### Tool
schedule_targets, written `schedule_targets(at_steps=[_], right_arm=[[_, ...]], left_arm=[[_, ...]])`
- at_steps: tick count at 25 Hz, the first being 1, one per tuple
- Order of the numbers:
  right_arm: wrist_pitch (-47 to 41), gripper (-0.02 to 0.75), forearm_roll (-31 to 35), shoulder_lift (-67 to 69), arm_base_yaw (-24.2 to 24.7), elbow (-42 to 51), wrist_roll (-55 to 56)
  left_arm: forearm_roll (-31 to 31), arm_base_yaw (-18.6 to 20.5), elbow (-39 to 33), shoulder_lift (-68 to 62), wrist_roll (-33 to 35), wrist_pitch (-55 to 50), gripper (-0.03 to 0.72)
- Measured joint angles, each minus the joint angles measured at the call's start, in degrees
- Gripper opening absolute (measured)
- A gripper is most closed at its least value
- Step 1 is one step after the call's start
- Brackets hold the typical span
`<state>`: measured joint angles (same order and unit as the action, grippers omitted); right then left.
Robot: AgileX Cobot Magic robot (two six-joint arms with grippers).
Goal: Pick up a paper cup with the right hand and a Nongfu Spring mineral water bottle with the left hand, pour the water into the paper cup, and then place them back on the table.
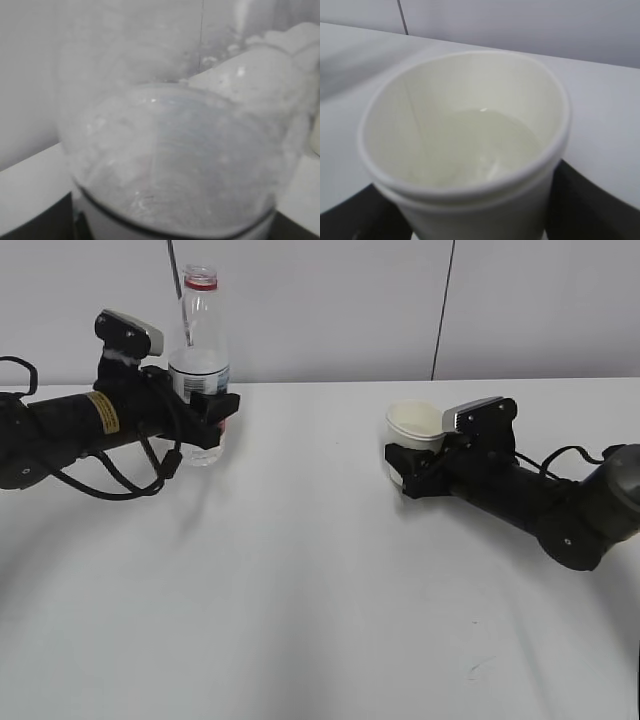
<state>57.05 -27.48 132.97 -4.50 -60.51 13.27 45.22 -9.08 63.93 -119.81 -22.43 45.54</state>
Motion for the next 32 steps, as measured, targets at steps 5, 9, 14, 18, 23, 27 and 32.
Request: schedule_targets(at_steps=[5,9,14,18,23,27,32], right_arm=[[3.0,0.494,0.1,1.8,0.0,-0.5,-1.4],[3.9,0.506,0.1,2.3,0.0,-0.6,-2.0],[4.1,0.617,0.6,2.3,0.0,-0.6,-2.2],[4.1,0.640,1.1,2.3,0.0,-0.3,-2.2],[6.5,0.641,1.9,2.3,0.0,3.0,-2.3],[8.0,0.641,5.1,2.3,0.0,6.5,-3.6],[10.3,0.641,7.3,1.9,0.0,11.6,-6.8]], left_arm=[[1.0,0.1,0.0,0.0,-0.2,0.5,0.384],[1.2,0.1,0.0,0.0,-0.2,0.6,0.384],[1.3,0.1,0.0,0.0,-0.7,0.8,0.384],[1.4,0.1,0.0,0.0,-0.8,0.9,0.384],[2.7,0.1,0.0,0.0,-1.1,1.8,0.384],[2.9,0.1,0.0,0.0,-1.3,2.2,0.384],[3.0,0.1,0.0,0.0,-1.3,2.3,0.384]])
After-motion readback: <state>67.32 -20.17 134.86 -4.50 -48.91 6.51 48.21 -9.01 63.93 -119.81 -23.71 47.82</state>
